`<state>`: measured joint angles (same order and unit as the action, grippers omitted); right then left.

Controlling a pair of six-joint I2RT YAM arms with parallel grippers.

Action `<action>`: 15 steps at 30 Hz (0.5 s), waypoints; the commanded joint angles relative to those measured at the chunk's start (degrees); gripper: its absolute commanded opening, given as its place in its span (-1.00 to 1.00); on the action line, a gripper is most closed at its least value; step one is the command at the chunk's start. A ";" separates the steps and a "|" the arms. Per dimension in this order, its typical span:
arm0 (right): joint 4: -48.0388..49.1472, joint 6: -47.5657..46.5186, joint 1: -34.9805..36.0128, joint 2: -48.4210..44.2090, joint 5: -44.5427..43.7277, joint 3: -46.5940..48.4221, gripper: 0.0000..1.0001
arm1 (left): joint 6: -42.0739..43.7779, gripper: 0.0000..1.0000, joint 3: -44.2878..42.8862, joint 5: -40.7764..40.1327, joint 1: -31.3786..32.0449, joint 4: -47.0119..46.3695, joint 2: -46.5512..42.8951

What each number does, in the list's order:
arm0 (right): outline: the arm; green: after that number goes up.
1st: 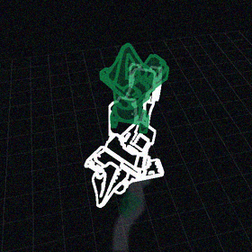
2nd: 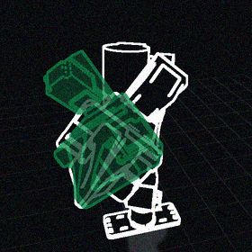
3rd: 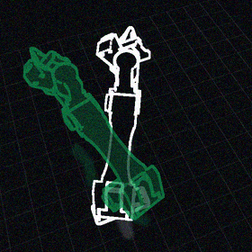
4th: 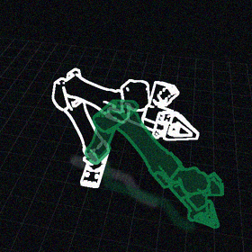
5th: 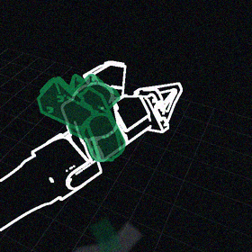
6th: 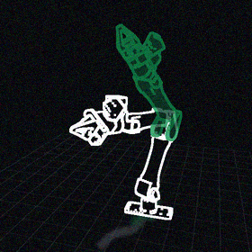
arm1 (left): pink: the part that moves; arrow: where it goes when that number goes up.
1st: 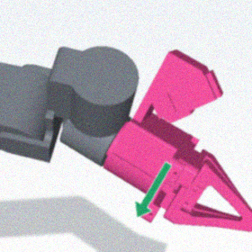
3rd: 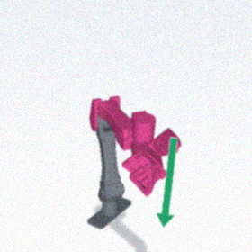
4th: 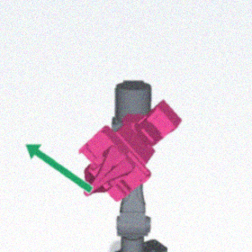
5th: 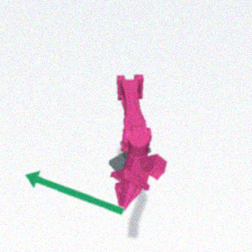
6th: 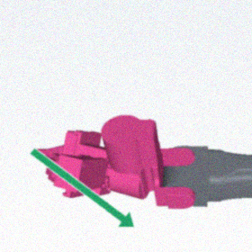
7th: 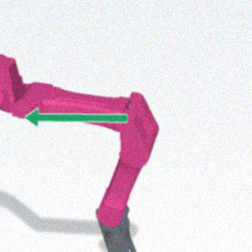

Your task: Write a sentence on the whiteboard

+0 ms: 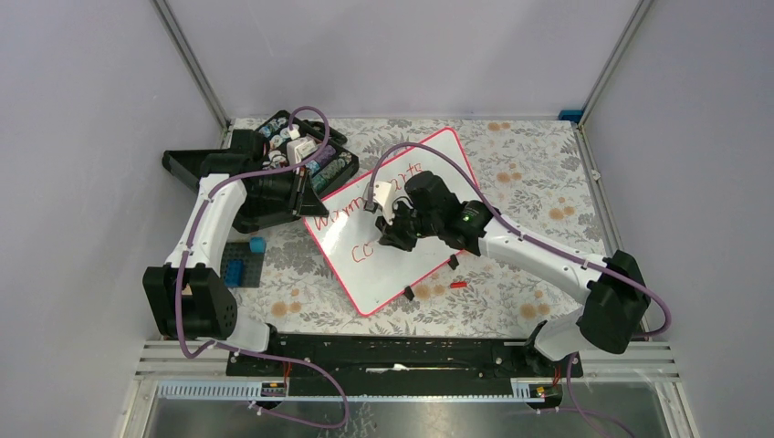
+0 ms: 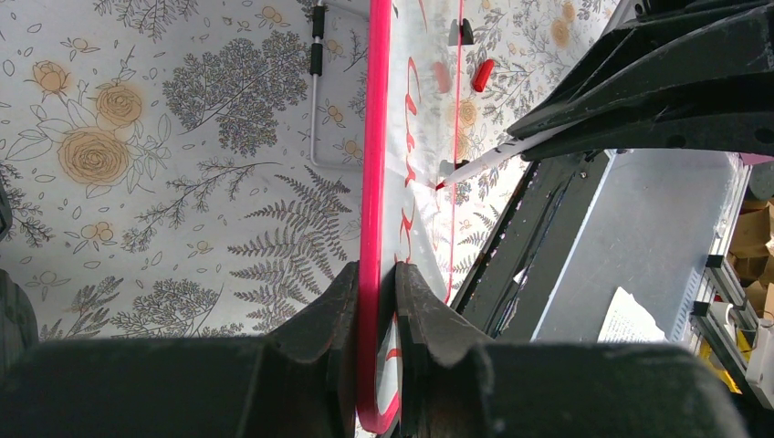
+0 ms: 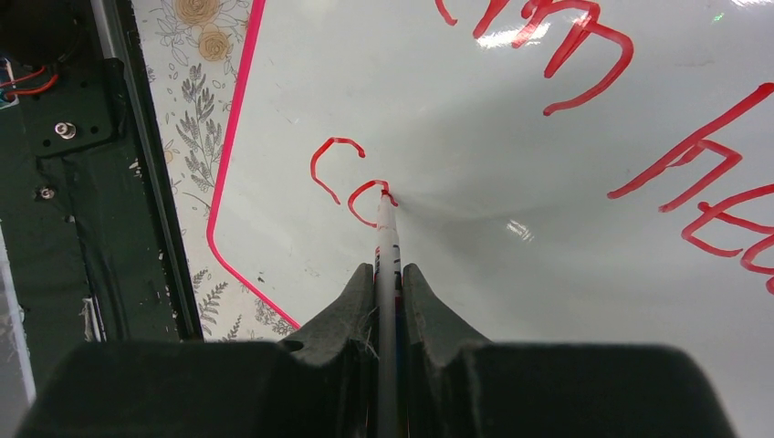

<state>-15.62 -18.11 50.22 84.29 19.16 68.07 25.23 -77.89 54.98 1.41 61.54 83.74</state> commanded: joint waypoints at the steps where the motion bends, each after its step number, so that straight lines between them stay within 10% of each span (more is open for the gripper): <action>1: 1.13 0.50 0.76 0.34 0.72 2.16 -1.00 | 2.18 -1.00 0.73 -1.98 0.61 -1.48 0.53; 15: -3.11 0.64 -3.15 -4.93 10.84 1.00 -1.00 | 2.45 -1.00 0.97 -2.10 0.66 -1.43 0.76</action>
<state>-18.02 -17.67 49.17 82.54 25.36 68.23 25.23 -77.87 55.07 1.41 61.56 83.74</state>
